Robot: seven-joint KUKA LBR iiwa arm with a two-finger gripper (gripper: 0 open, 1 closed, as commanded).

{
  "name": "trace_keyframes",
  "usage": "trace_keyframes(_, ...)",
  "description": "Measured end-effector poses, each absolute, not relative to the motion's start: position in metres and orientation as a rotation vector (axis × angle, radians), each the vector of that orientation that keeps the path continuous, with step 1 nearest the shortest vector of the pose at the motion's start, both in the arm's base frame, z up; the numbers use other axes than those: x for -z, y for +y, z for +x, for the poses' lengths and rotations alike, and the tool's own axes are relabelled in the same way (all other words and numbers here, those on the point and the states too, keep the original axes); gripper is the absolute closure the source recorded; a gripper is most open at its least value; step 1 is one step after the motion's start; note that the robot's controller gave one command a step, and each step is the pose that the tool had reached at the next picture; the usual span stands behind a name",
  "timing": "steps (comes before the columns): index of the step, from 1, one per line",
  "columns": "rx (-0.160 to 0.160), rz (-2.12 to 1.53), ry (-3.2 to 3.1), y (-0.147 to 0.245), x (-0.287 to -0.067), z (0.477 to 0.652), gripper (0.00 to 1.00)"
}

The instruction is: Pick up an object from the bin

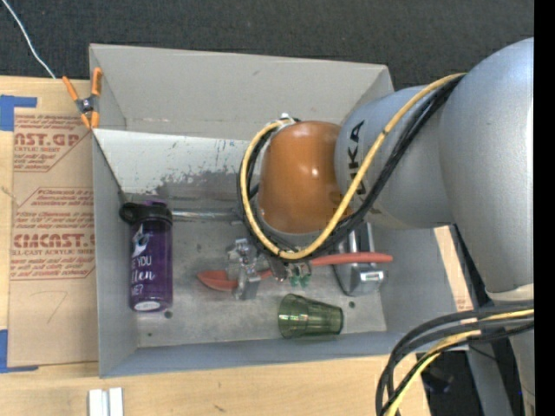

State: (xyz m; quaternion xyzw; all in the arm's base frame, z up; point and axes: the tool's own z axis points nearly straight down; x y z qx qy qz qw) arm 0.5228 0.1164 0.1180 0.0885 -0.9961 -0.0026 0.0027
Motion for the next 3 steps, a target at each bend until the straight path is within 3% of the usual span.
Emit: trace_keyframes(3,0.007,0.277,-3.12,0.1164,-0.138,0.5221,1.0)
